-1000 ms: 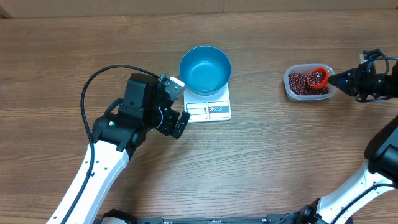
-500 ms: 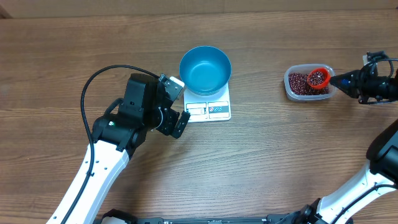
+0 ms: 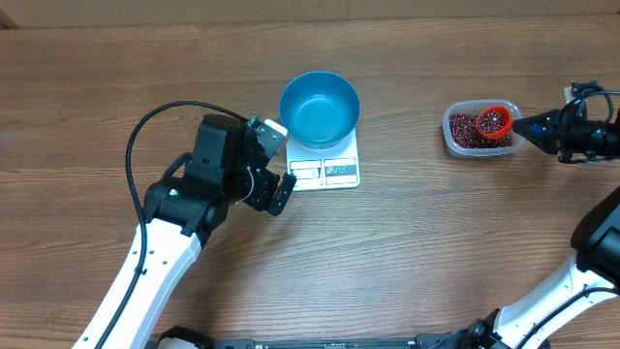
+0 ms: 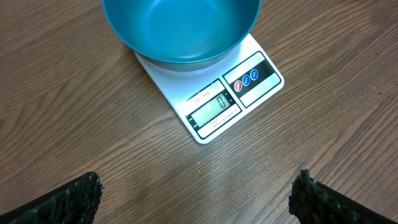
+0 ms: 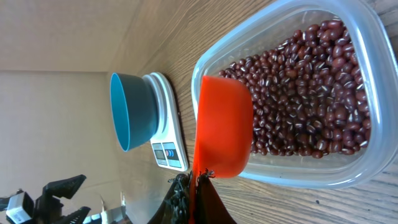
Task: Scoop item into bowl and weigh 150g on scale
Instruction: 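Drag the scoop through the beans and lift it full with the right gripper, then carry the full scoop left over the blue bowl with the right gripper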
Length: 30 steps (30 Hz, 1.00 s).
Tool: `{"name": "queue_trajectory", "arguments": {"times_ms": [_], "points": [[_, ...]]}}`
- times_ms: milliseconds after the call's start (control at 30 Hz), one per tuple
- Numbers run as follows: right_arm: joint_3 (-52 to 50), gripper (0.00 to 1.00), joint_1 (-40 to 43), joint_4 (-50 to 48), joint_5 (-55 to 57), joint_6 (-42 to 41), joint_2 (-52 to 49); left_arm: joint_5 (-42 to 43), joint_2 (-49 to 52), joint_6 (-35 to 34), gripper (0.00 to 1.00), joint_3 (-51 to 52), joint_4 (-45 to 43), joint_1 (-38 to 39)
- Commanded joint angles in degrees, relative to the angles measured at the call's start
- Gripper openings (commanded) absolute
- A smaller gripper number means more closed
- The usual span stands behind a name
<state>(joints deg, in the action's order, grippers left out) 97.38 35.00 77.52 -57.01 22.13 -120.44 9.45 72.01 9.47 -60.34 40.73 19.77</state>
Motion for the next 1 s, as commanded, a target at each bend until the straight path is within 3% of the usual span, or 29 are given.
{"name": "queue_trajectory", "arguments": {"times_ms": [0, 500, 967], "points": [[0.2, 0.04, 0.8, 1.6, -4.6, 3.7, 0.0, 0.6, -0.4, 1.2, 1.00, 0.2, -0.1, -0.2], [0.2, 0.04, -0.3, 8.8, -20.4, 7.0, 0.2, 0.6, -0.4, 1.2, 0.99, 0.2, -0.1, -0.2], [0.2, 0.04, -18.3, 5.0, -25.8, 4.5, 0.2, 0.6, -0.4, 1.2, 1.00, 0.2, -0.1, -0.2]]}}
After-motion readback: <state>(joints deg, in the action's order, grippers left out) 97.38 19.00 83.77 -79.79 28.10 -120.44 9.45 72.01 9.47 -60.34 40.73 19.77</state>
